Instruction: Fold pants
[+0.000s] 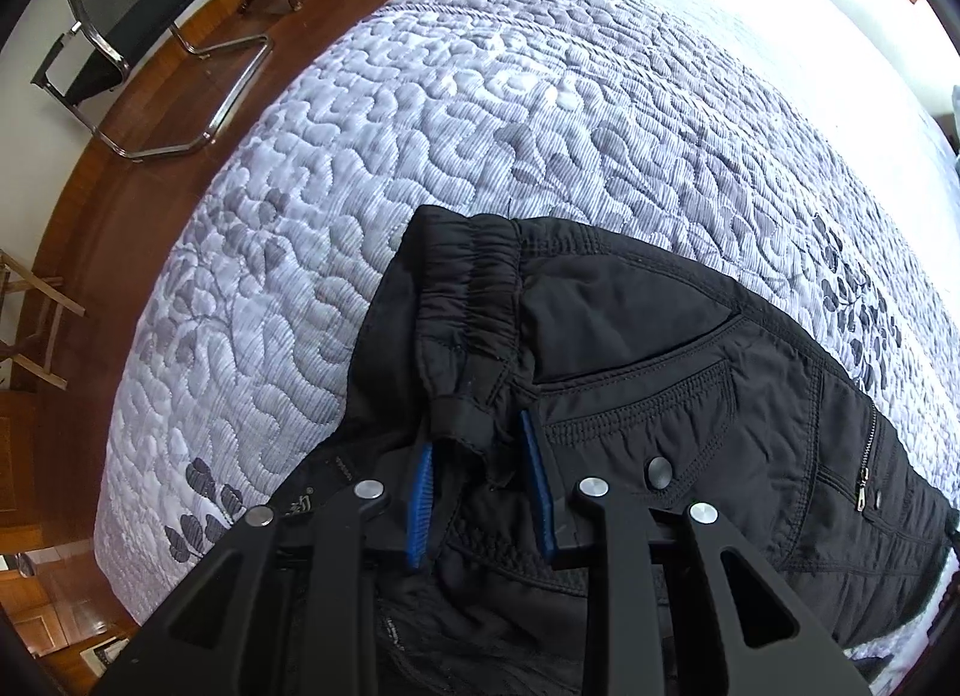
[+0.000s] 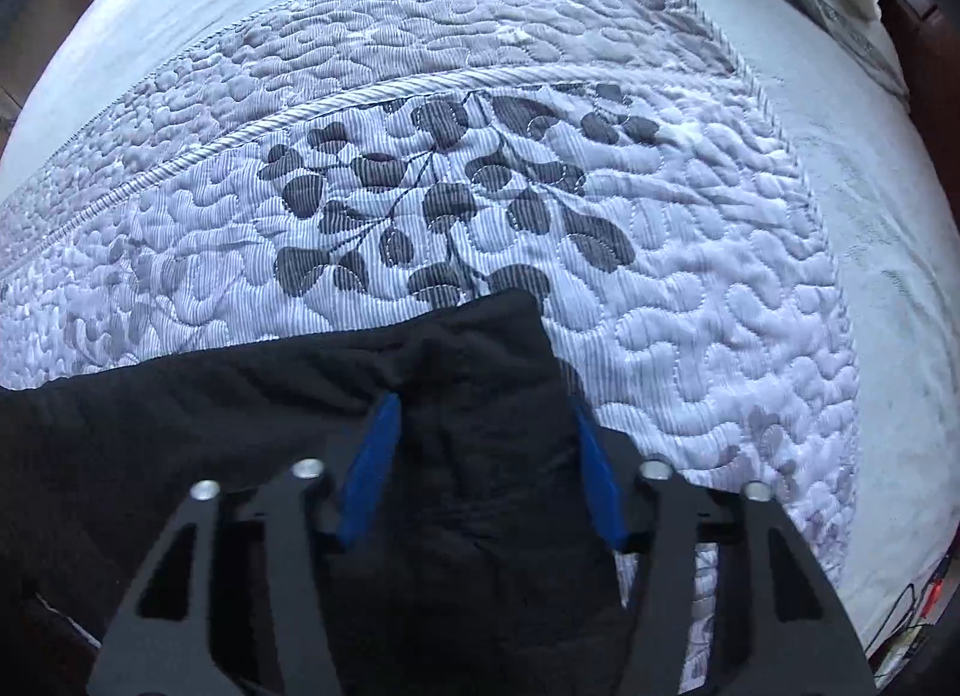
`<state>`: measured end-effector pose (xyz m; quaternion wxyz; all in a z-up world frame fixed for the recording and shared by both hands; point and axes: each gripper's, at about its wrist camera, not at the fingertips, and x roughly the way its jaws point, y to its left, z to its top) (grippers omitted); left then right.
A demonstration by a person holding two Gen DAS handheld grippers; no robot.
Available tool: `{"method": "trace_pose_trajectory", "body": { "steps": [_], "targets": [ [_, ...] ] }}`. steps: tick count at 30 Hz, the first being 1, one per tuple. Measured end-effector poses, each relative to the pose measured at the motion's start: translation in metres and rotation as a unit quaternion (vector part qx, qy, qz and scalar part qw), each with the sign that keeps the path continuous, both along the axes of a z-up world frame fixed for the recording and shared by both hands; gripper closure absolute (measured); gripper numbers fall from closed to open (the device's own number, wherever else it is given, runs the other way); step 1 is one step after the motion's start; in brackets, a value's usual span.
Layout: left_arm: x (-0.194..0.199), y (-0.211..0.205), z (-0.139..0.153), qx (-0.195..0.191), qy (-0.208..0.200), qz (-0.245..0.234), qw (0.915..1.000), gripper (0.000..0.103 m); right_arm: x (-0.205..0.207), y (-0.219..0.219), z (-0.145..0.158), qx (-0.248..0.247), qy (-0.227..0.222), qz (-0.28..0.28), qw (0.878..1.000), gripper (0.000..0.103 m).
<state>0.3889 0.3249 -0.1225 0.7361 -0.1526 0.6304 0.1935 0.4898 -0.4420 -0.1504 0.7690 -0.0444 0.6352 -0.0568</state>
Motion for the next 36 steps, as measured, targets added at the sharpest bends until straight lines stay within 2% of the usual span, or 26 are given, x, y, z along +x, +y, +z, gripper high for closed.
{"method": "trace_pose_trajectory", "body": {
  "steps": [3, 9, 13, 18, 20, 23, 25, 29, 34, 36],
  "targets": [
    [-0.001, -0.004, 0.003, 0.012, -0.006, -0.003, 0.9999, 0.076, -0.007, 0.011, 0.013, -0.010, -0.010, 0.030, 0.999, 0.090],
    [-0.018, -0.007, 0.023, 0.010, -0.050, 0.009, 0.9986, 0.076, -0.029, 0.038, 0.059, -0.049, -0.085, 0.071, 0.993, 0.093],
    [-0.036, -0.020, 0.053, 0.016, -0.109, -0.012, 0.9938, 0.077, -0.064, 0.039, 0.106, -0.024, -0.160, 0.074, 0.984, 0.093],
    [-0.063, -0.035, 0.081, 0.019, -0.148, -0.043, 0.9878, 0.077, -0.124, 0.027, 0.159, 0.044, -0.253, 0.068, 0.964, 0.093],
    [-0.077, -0.037, 0.089, 0.012, -0.165, -0.047, 0.9851, 0.078, -0.151, 0.024, 0.174, 0.056, -0.278, 0.068, 0.957, 0.093],
    [-0.107, -0.035, 0.103, -0.002, -0.192, -0.051, 0.9801, 0.080, -0.183, 0.024, 0.188, 0.052, -0.307, 0.072, 0.948, 0.093],
    [-0.129, -0.033, 0.110, 0.010, -0.200, -0.052, 0.9784, 0.094, -0.205, 0.019, 0.195, 0.049, -0.323, 0.070, 0.942, 0.093],
    [-0.178, -0.022, 0.116, 0.023, -0.221, -0.060, 0.9731, 0.097, -0.243, 0.013, 0.198, 0.031, -0.339, 0.072, 0.938, 0.093],
    [-0.217, -0.012, 0.091, -0.013, -0.209, -0.044, 0.9769, 0.097, -0.288, 0.013, 0.191, 0.051, -0.346, 0.065, 0.935, 0.093],
    [-0.221, -0.014, 0.080, -0.022, -0.197, -0.047, 0.9791, 0.097, -0.301, 0.023, 0.188, 0.038, -0.342, 0.078, 0.936, 0.093]
  ]
}}
